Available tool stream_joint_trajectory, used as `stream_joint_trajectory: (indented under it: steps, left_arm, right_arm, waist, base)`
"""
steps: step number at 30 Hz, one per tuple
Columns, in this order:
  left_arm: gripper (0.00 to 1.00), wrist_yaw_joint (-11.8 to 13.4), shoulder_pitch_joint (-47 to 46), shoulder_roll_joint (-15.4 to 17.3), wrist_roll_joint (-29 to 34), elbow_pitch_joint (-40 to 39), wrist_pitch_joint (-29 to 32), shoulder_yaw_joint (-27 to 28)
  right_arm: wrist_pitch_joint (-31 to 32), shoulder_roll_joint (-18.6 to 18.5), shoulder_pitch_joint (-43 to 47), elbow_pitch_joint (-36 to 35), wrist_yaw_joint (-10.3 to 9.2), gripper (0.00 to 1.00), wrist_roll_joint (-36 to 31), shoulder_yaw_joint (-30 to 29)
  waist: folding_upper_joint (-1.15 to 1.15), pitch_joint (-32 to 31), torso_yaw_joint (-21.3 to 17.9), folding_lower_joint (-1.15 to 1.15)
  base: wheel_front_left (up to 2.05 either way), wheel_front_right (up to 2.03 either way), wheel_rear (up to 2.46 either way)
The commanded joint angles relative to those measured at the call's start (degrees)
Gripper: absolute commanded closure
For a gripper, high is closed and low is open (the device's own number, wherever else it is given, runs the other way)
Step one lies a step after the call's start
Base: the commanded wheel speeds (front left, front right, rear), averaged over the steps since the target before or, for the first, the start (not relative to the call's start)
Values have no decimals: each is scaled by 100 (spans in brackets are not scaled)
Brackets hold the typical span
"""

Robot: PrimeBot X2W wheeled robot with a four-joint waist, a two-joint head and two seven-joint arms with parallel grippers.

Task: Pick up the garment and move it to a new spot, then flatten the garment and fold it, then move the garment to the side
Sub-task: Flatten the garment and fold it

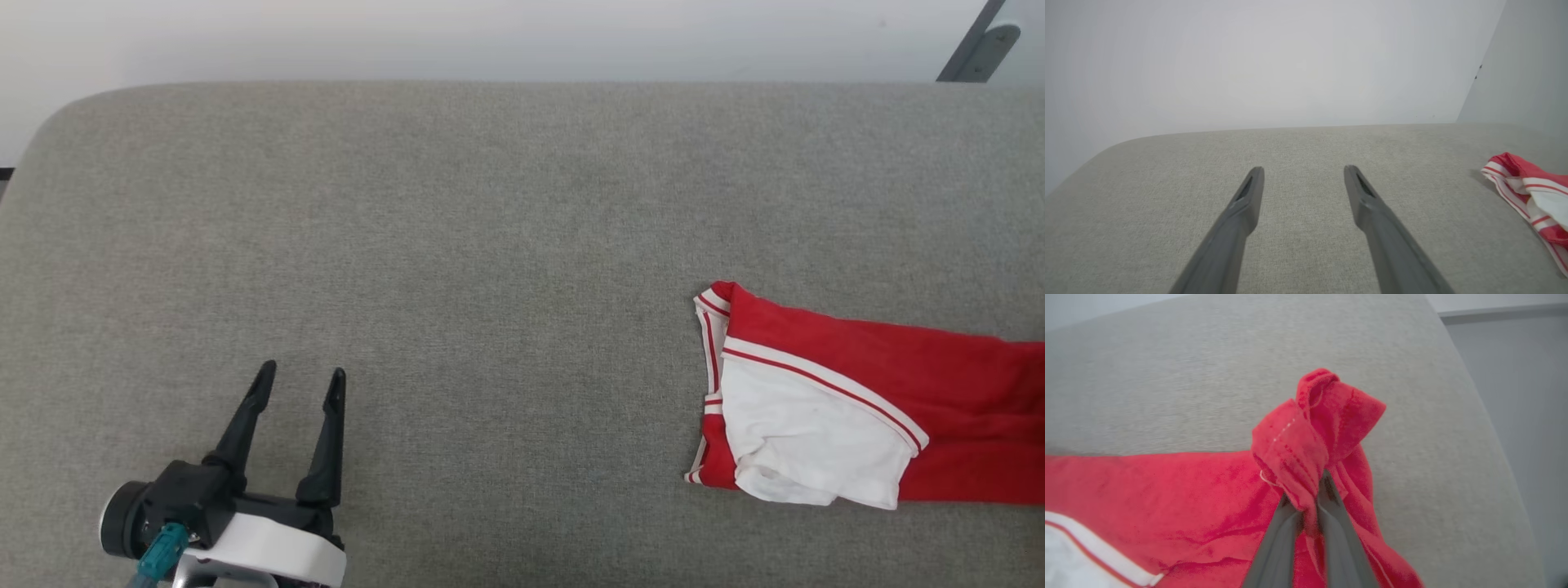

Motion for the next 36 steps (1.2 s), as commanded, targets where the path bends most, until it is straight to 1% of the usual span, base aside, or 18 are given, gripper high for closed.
stream_joint_trajectory:
  steps: [1,5,8,10,11,14,17,20,25,29,30,31,32,36]
  left_arm:
    - [0,8,84,12,-44,28,-28,-1]
    - [0,8,95,-24,-93,95,-28,-9]
    - [0,8,77,-44,-114,115,-28,-5]
    - [0,8,94,-61,-114,153,-28,-45]
    - [0,8,94,-61,-114,153,-28,-45]
    - [0,8,90,-85,-147,214,-29,-87]
    - [0,8,65,-107,-163,237,-28,-113]
    - [0,8,29,-125,-194,257,-28,-137]
    - [0,8,-37,-166,-208,281,-28,-199]
    - [0,7,-62,-191,-222,306,-28,-201]
    - [0,8,-59,-193,-230,314,-28,-194]
    - [0,7,-52,-188,-234,317,-28,-167]
    - [0,8,-41,-186,-241,320,-28,-153]
    - [0,8,13,-171,-248,358,-28,-111]
  right_arm:
    - [129,68,92,-407,-1,100,34,223]
    - [439,263,207,-1363,-2,100,88,722]
    - [619,440,282,-1873,-1,100,36,1060]
    - [712,566,301,-2111,-1,100,-12,1285]
    - [712,566,301,-2111,-1,100,-12,1285]
    - [851,774,298,-2354,-1,100,-63,1670]
    - [921,935,181,-2425,-1,100,-93,1974]
    - [897,1072,51,-2327,-1,100,-107,2210]
    - [740,1102,-96,-1980,-1,100,-299,2526]
    - [579,1145,-150,-1678,-1,100,-305,2696]
    - [516,1148,-170,-1637,-1,69,-303,2721]
    - [448,1166,-195,-1607,-1,27,-282,2741]
    - [384,1177,-212,-1618,-1,0,-240,2781]
    - [182,1131,-222,-1788,-2,0,33,2812]
  waist:
    - [0,-59,28,0]
    - [0,-120,114,0]
    - [0,-146,204,0]
    - [0,-169,273,0]
    - [0,-169,273,0]
    - [0,-184,379,0]
    - [0,-173,476,0]
    - [0,-148,560,0]
    - [0,-80,680,0]
    - [0,-39,708,0]
    - [0,-39,701,0]
    - [0,-44,682,0]
    - [0,-52,661,0]
    - [0,-137,533,0]
  base:
    - [0,0,0]
    - [0,0,0]
    - [0,0,0]
    - [0,0,0]
    - [0,0,0]
    - [0,0,0]
    - [0,0,0]
    - [0,0,0]
    - [0,0,0]
    - [0,0,0]
    - [0,0,0]
    - [0,0,0]
    - [0,0,0]
    - [0,0,0]
